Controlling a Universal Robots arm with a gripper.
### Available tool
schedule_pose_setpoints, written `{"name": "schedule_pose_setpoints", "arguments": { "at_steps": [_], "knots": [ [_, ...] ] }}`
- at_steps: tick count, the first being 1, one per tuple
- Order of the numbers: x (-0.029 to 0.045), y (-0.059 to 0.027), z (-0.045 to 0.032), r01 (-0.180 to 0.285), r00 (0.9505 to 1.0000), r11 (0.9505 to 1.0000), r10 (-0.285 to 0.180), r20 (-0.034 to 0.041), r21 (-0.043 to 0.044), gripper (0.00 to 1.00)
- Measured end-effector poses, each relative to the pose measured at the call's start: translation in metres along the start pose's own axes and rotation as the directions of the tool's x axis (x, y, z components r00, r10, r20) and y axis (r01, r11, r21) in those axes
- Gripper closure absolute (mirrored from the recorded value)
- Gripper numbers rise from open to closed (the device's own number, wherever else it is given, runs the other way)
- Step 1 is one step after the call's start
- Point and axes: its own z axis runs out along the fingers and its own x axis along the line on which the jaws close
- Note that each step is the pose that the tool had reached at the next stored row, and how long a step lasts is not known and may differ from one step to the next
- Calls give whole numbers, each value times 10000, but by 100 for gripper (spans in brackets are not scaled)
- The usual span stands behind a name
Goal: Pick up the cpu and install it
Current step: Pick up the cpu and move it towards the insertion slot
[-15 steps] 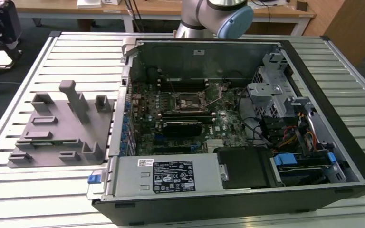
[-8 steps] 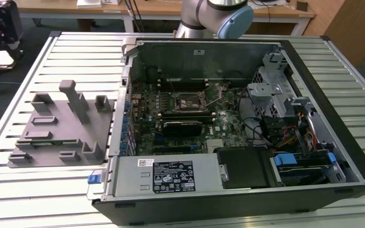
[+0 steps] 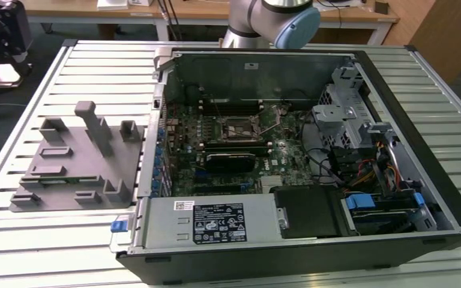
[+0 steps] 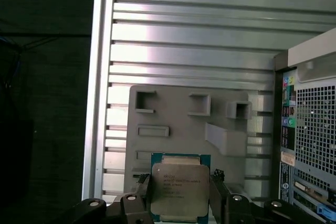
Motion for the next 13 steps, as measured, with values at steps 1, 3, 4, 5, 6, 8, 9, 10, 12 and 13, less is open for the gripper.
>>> {"name": "schedule_pose_setpoints", "arguments": {
  "at_steps": [1, 3, 4, 5, 6, 8, 9, 10, 12, 13],
  "knots": [
    [-5, 0, 0, -1, 10000, 10000, 1, 0, 1, 47],
    [-14, 0, 0, 0, 10000, 10000, 0, 0, 1, 47],
    [-19, -1, 0, 0, 10000, 10000, 0, 0, 1, 47],
    [-25, -1, 0, 0, 10000, 10000, 0, 0, 1, 47],
    [-31, -1, 0, 0, 10000, 10000, 0, -1, 1, 47],
    [-43, -1, 0, 0, 10000, 10000, 0, 0, 1, 47],
    [-48, -1, 1, -1, 10000, 10000, 1, 0, 1, 47],
    [-54, -2, 0, 0, 10000, 10000, 0, -1, 1, 47],
    [-72, -3, 1, 0, 10000, 10000, 0, 0, 1, 47],
    [-81, -3, 1, 1, 10000, 10000, -1, 0, 0, 47]
  ]
}}
